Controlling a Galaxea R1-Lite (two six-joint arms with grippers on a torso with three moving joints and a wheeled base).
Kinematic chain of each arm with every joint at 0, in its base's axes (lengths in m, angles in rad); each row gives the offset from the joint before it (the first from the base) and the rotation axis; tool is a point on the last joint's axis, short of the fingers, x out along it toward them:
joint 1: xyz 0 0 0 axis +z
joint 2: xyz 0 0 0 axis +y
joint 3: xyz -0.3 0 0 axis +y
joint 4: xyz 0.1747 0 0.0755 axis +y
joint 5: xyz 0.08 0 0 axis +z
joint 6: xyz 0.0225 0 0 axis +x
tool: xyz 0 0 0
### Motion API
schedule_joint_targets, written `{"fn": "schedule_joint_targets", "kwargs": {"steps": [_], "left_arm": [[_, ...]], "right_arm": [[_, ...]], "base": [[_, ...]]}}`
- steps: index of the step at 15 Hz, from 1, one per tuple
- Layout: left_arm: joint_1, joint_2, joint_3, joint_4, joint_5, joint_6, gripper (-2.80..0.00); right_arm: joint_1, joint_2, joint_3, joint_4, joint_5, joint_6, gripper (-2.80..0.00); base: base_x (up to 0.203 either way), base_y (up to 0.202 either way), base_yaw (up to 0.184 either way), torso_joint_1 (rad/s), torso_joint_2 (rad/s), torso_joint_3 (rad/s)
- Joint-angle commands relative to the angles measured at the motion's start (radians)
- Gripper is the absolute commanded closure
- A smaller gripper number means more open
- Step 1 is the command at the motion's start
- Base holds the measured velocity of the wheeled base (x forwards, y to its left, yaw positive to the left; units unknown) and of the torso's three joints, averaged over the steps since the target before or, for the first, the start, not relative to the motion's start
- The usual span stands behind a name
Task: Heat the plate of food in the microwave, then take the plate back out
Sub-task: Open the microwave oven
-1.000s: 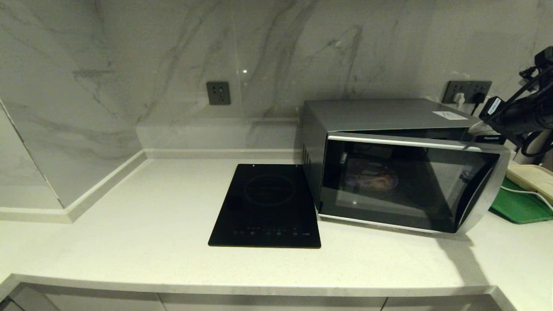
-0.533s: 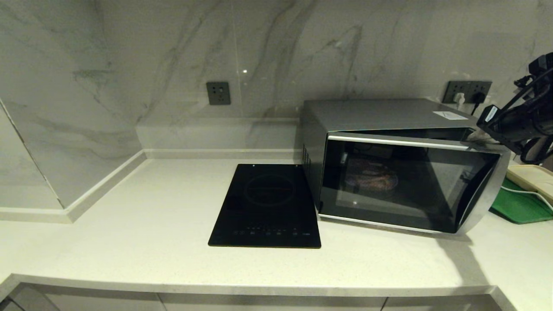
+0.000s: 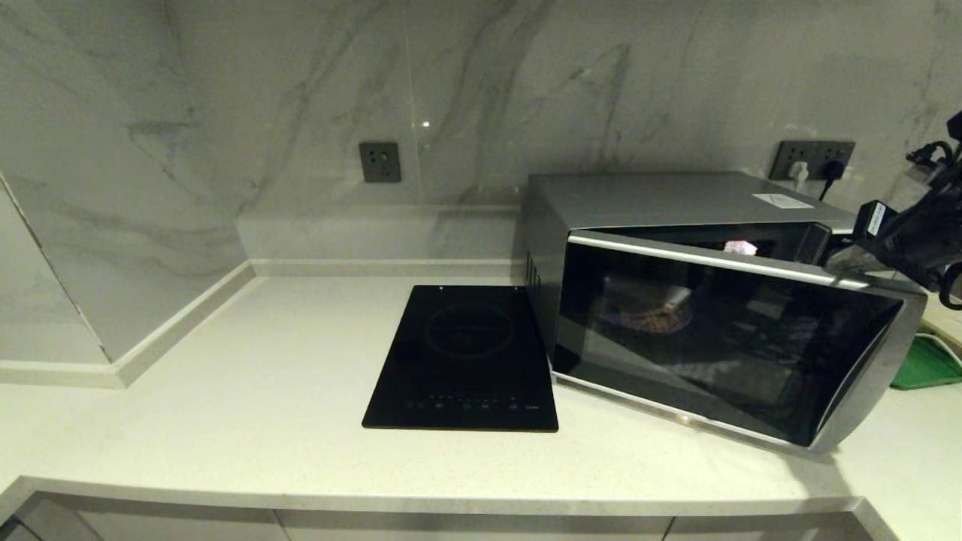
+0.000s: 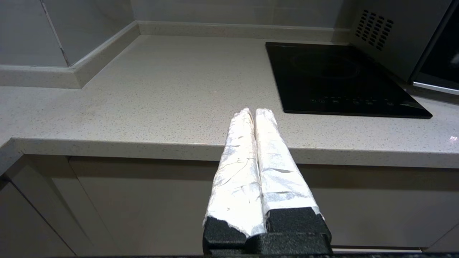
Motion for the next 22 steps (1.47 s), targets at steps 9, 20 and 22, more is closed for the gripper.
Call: {"fn": "schedule_joint_targets", "kwargs": {"steps": [9, 20, 22], "left_arm": [[0.000, 0.000, 0.000, -0.001, 0.000, -0.001, 0.00], [0.000, 0.000, 0.000, -0.001, 0.001, -0.001, 0.00], [0.000, 0.000, 0.000, -0.001, 0.000, -0.001, 0.00]], "right_arm": [[0.025, -0.413, 0.412, 0.080, 0.098, -0.183, 0.00], [0.102, -0.667, 0.568, 0.334, 0.281, -0.573, 0.00], [0.102, -0.654, 0.556, 0.331, 0.274, -0.567, 0.00]], "base": [[0.000, 0.000, 0.000, 0.000, 0.00, 0.000], [0.000, 0.000, 0.000, 0.000, 0.00, 0.000], [0.000, 0.000, 0.000, 0.000, 0.00, 0.000]]}}
